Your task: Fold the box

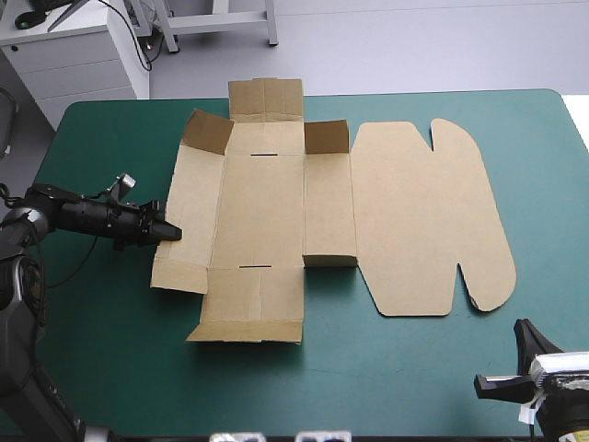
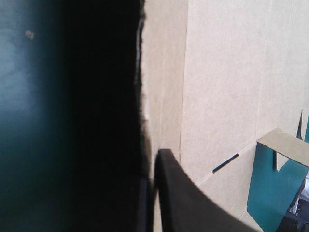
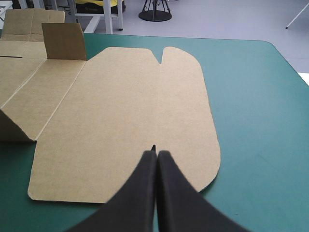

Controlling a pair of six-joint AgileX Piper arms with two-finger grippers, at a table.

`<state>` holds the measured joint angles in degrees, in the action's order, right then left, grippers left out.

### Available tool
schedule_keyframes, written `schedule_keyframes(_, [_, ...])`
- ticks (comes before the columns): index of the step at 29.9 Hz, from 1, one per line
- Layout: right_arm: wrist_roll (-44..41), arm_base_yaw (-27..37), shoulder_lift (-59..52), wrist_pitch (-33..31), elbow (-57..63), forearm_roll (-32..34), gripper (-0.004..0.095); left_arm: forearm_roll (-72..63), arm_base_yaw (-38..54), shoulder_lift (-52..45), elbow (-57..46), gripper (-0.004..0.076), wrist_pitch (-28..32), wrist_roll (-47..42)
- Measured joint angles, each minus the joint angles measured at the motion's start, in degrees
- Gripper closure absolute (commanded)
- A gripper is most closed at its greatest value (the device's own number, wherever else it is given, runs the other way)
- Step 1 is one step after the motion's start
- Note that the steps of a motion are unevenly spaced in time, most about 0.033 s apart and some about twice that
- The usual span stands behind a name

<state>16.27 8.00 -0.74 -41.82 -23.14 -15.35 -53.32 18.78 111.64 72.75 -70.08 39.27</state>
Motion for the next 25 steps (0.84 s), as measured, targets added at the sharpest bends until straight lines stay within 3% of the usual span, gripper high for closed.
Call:
schedule_keyframes(7, [0.0,0.0,0.0,0.0,0.0,0.0,0.0927,-0.1,0.0,0.0,0.0,0.0694,0.0,0.2])
schedule_keyframes(14, [0.0,0.0,0.0,0.0,0.1,0.0,0.0927,0.5,0.0,0.0,0.0,0.0365,1.2,0.2])
schedule_keyframes(17, [0.0,0.0,0.0,0.0,0.1,0.0,0.0927,-1.4,0.0,0.0,0.0,0.0279,1.7,0.2])
schedule_keyframes(25, [0.0,0.0,0.0,0.0,0.1,0.0,0.0927,-2.9,-1.2,0.1,0.1,0.0272,1.9,-0.7])
